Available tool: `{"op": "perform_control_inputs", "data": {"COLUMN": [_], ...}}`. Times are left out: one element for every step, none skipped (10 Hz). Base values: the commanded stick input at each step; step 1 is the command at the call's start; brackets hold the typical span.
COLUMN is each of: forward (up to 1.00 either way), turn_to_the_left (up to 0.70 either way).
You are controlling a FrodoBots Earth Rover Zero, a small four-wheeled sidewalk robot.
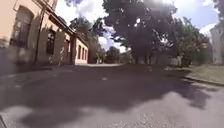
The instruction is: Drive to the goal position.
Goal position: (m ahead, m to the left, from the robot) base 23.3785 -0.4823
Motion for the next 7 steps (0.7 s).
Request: {"op": "perform_control_inputs", "data": {"forward": [0.85,0.85,0.85,0.85,0.85,0.85,0.85], "turn_to_the_left": [0.01,0.01,0.01,0.01,0.01,0.01,0.01]}}
